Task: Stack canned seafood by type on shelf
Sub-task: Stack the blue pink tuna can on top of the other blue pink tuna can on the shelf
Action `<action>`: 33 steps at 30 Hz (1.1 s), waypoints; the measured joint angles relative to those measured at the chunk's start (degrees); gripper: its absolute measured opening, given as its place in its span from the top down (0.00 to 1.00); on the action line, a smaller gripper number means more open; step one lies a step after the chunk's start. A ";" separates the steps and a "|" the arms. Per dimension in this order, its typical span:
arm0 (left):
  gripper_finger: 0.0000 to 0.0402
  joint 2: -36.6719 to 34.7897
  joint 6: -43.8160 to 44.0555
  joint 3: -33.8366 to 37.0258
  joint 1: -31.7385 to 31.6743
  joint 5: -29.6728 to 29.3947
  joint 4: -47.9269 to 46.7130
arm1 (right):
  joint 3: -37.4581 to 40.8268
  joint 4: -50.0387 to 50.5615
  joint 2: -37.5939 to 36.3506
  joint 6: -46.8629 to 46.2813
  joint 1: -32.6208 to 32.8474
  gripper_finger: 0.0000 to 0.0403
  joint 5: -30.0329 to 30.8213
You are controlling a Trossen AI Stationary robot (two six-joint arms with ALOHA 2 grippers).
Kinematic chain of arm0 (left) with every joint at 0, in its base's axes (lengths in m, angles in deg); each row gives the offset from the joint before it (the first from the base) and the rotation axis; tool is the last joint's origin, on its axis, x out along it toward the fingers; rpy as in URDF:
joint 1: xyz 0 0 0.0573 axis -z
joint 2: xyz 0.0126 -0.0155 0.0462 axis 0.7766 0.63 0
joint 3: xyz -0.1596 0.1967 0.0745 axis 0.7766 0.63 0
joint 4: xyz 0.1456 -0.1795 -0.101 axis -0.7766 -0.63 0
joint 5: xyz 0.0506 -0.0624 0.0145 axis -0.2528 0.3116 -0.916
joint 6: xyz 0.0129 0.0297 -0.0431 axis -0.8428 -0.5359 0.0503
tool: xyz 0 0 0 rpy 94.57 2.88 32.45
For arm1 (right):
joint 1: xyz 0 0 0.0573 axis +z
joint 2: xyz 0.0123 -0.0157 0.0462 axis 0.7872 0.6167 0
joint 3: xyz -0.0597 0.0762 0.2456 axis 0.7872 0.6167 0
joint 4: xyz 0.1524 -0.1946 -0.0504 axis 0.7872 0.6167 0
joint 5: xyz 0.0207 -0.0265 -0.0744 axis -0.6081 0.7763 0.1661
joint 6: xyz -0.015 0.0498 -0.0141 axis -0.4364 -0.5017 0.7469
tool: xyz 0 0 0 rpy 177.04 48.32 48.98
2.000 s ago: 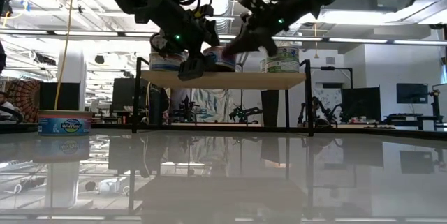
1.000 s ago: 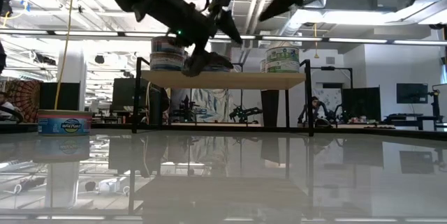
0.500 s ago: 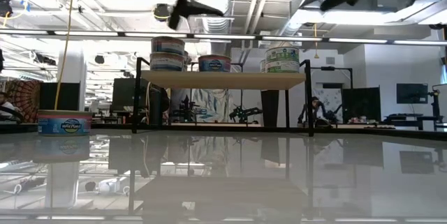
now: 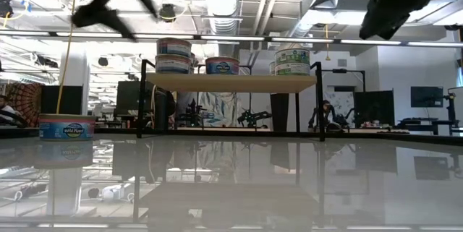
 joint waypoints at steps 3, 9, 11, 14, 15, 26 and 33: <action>0.33 -1.12 5.58 0.00 0.33 1.33 -8.62 | 1.18 -6.93 2.22 -0.77 1.84 0.94 0.11; 0.33 -1.34 5.85 0.00 -1.10 3.93 -22.55 | 1.31 -20.25 8.69 -1.52 1.67 0.94 0.13; 0.34 -1.34 3.49 0.02 -2.43 6.07 -25.91 | 1.31 -24.91 11.05 -1.66 1.05 0.94 0.13; 0.35 -1.34 -2.14 0.02 -4.96 7.56 -28.64 | 1.31 -31.41 14.54 -1.80 -0.04 0.94 0.14; 0.35 -1.34 -5.00 0.02 -6.06 8.02 -28.76 | 1.31 -33.22 15.49 -1.84 -0.37 0.94 0.13; 0.36 -0.73 -34.57 5.01 -24.54 15.55 -29.59 | 0.97 -49.05 23.92 -10.08 -3.61 0.94 0.13; 0.36 -0.68 -44.86 12.12 -34.92 18.77 -27.44 | -2.52 -49.62 28.17 -10.84 -3.93 0.94 0.13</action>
